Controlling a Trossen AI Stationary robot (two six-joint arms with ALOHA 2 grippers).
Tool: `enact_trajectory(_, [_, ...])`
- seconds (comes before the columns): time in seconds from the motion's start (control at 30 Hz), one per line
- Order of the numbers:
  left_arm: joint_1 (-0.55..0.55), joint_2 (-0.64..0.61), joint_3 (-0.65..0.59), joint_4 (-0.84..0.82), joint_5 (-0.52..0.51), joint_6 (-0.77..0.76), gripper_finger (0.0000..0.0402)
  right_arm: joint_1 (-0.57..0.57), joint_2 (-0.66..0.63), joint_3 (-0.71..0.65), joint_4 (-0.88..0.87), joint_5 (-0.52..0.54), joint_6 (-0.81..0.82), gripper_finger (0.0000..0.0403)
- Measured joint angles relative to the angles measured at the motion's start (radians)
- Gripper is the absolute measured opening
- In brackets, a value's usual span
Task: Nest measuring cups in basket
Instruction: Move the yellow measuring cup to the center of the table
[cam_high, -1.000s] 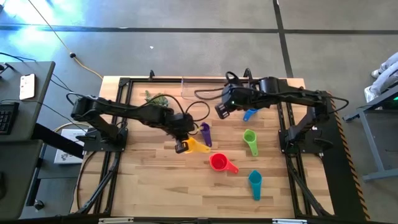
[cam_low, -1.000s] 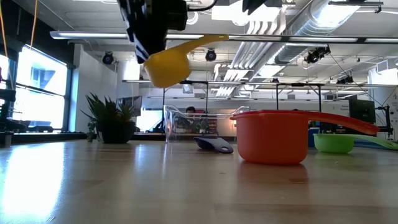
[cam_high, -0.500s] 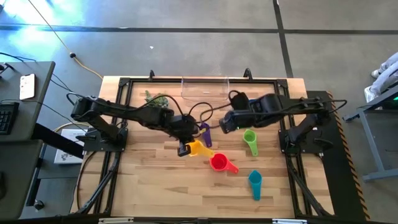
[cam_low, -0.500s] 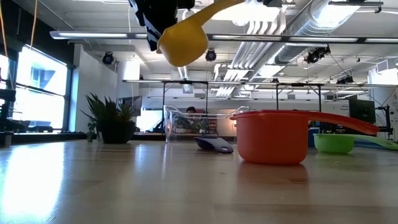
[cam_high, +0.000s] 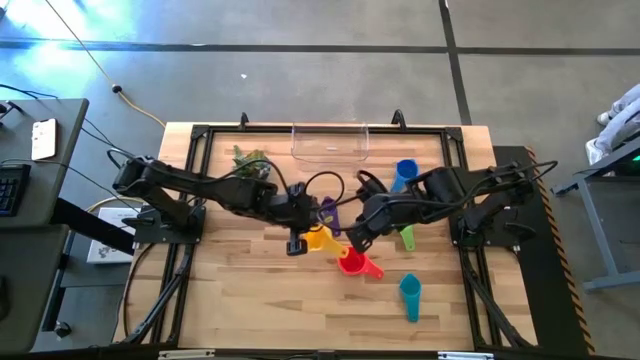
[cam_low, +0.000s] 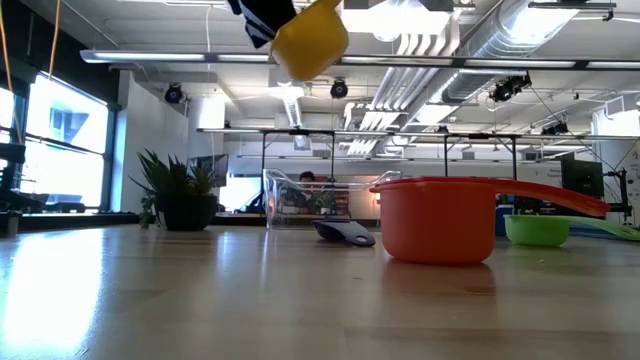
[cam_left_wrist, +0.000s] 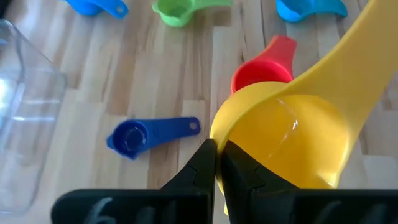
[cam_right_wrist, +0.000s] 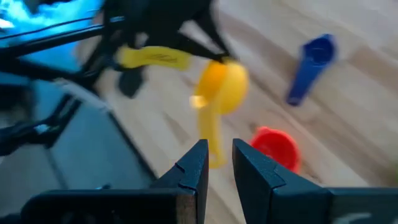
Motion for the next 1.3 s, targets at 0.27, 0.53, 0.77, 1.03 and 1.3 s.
enact_trajectory(0.27, [-0.018,0.000,0.045,-0.001,-0.076,0.027,0.0003,-0.006,0.017,0.000,0.015,-0.030,-0.053,0.0064])
enact_trajectory(0.53, [-0.017,0.000,0.082,0.000,-0.141,0.088,0.0003,-0.030,0.066,0.000,0.011,-0.048,-0.124,0.0096])
enact_trajectory(0.77, [-0.017,0.000,0.091,-0.001,-0.177,0.126,0.0002,-0.057,0.073,0.000,0.012,-0.085,-0.134,0.0134])
enact_trajectory(1.03, [-0.016,0.000,0.091,0.023,-0.246,0.155,0.0002,-0.088,0.081,0.000,0.013,-0.142,-0.157,0.0138])
enact_trajectory(1.3, [-0.015,0.000,0.091,0.052,-0.271,0.184,0.0002,-0.105,0.088,0.000,0.004,-0.158,-0.160,0.0138])
